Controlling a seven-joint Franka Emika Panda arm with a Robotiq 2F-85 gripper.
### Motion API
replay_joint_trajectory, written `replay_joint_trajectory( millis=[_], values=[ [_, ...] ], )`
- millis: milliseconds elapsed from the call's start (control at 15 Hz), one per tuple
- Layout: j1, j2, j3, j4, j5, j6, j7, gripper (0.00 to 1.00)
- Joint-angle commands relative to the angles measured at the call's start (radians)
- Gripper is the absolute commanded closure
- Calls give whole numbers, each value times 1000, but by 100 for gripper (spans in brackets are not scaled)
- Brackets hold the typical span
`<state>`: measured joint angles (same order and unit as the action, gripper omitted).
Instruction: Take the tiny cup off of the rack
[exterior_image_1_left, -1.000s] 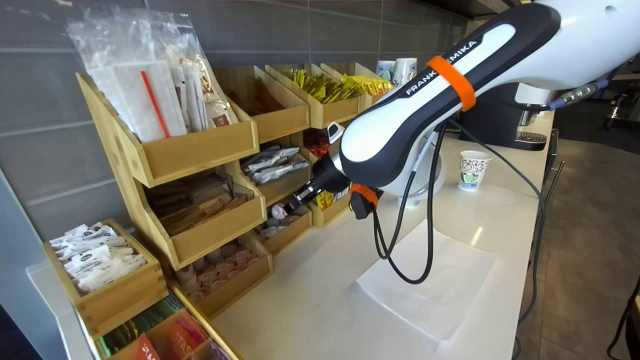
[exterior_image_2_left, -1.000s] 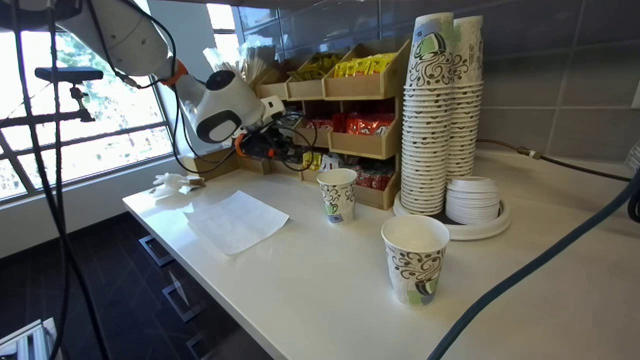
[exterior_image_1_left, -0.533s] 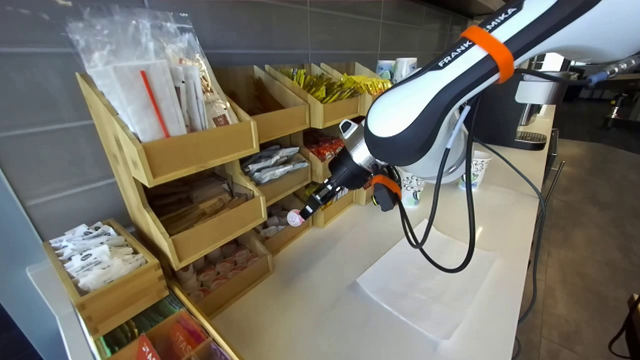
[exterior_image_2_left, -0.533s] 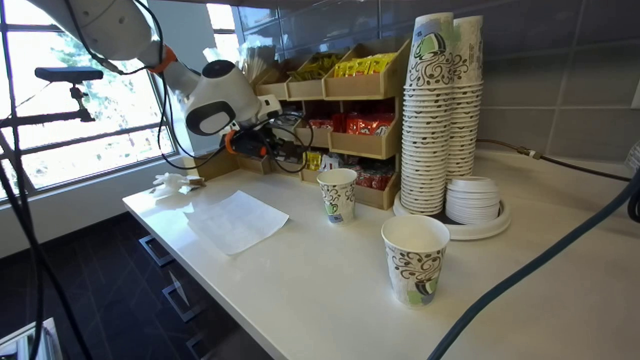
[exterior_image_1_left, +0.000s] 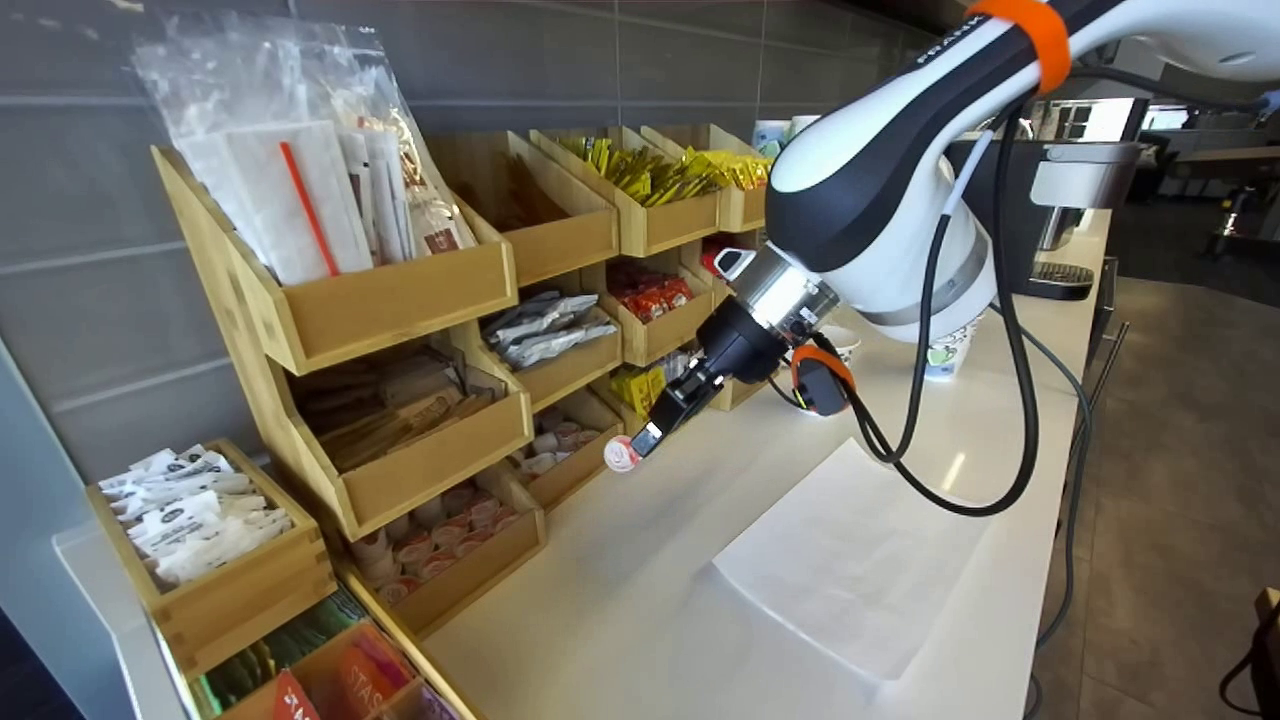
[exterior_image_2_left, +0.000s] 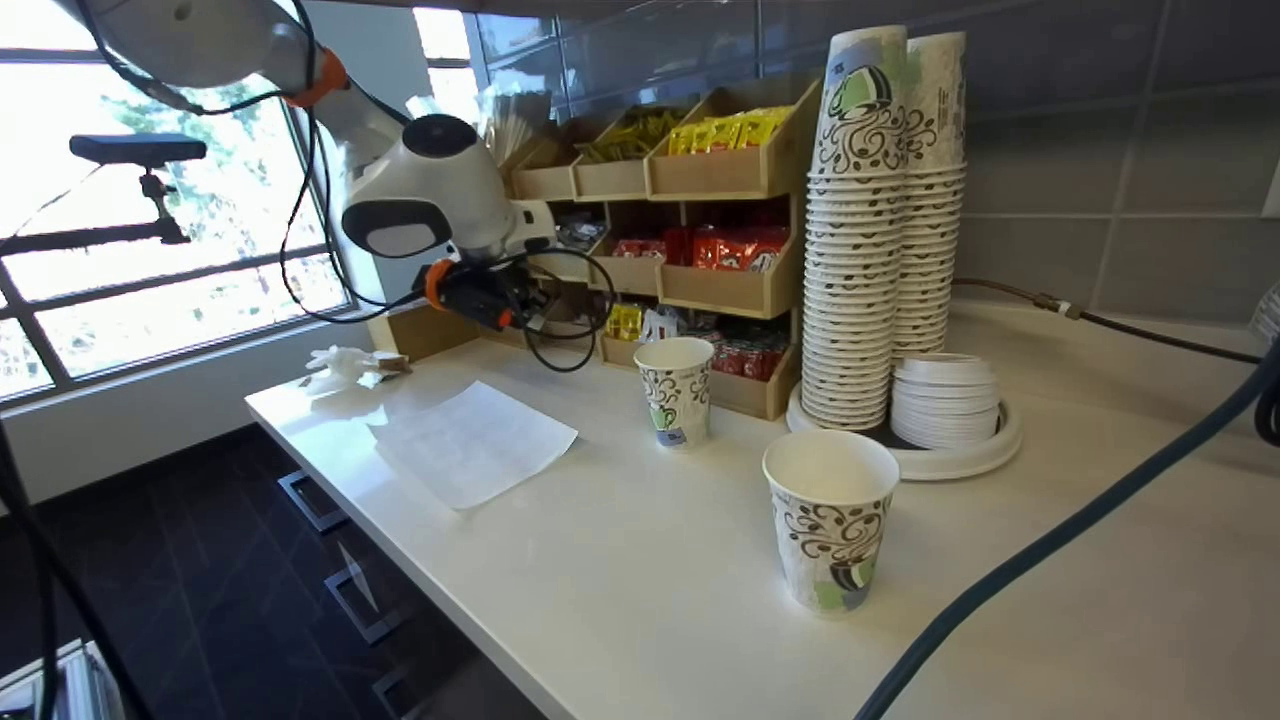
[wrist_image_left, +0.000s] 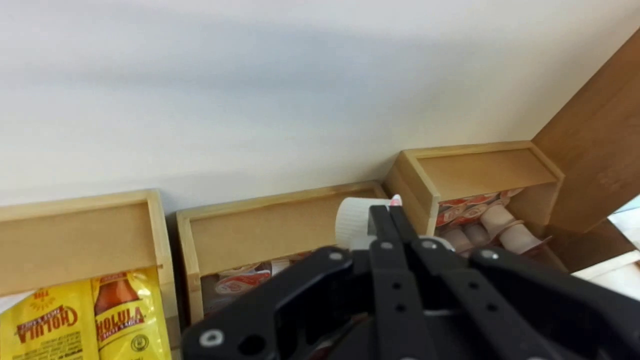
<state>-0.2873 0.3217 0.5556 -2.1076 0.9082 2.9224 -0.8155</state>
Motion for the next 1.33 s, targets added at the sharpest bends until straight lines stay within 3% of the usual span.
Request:
replay_joint_trajectory(
  millis=[0, 533, 933, 1000, 1267],
  values=[
    [-106, -42, 69, -64, 153, -76, -116, 100],
    [-214, -37, 93, -118, 300, -207, -203, 100],
    [-226, -48, 70, -145, 267, -264, -121, 100],
    [-73, -82, -96, -142, 315, -314, -129, 100],
    [78, -96, -274, -141, 289, -369, -83, 97]
  ],
)
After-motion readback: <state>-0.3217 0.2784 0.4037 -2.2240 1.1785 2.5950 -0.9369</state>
